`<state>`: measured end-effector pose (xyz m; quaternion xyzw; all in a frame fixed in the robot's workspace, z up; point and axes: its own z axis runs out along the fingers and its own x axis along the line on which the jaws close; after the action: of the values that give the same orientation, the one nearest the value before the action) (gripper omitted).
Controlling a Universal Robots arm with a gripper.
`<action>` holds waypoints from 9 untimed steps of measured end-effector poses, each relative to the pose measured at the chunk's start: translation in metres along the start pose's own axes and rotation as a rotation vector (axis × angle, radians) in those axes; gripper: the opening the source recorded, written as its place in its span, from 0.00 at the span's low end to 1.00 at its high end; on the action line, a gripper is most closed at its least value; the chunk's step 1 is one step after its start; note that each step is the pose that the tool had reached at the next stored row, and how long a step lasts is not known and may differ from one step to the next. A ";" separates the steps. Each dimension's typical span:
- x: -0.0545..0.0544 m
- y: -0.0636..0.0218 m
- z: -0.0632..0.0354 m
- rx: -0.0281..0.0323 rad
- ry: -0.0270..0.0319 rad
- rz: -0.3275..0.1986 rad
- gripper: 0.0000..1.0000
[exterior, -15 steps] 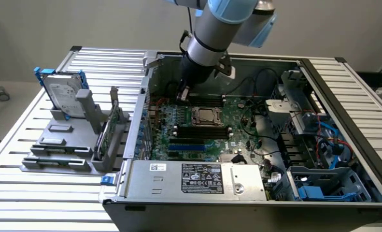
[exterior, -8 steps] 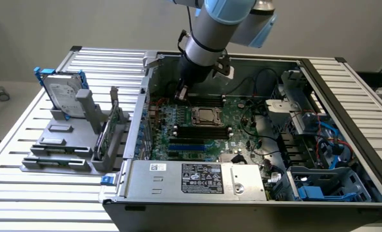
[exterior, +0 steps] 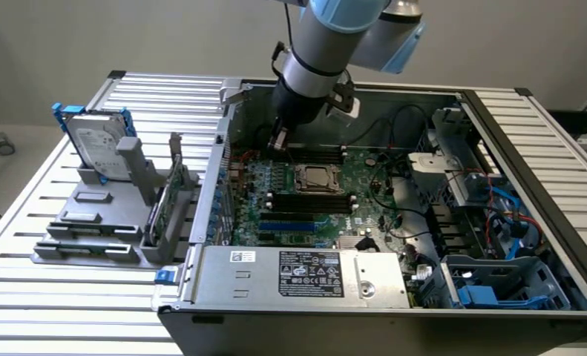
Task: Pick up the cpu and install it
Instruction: 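Close the cpu cover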
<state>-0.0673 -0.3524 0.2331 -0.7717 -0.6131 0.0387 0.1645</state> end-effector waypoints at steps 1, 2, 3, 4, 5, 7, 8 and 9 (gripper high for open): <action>0.000 -0.0004 -0.0007 -0.0028 0.0029 0.004 0.11; 0.000 -0.0009 -0.0016 -0.0049 0.0056 0.009 0.11; 0.000 -0.0017 -0.0028 -0.0059 0.0083 0.014 0.11; 0.000 -0.0026 -0.0041 -0.0068 0.0110 0.021 0.11; 0.001 -0.0034 -0.0053 -0.0076 0.0135 0.027 0.11; 0.001 -0.0051 -0.0077 -0.0094 0.0192 0.040 0.11; 0.001 -0.0059 -0.0089 -0.0103 0.0217 0.047 0.11; 0.001 -0.0066 -0.0099 -0.0113 0.0243 0.054 0.11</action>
<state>-0.0706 -0.3524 0.2446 -0.7894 -0.5901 0.0303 0.1665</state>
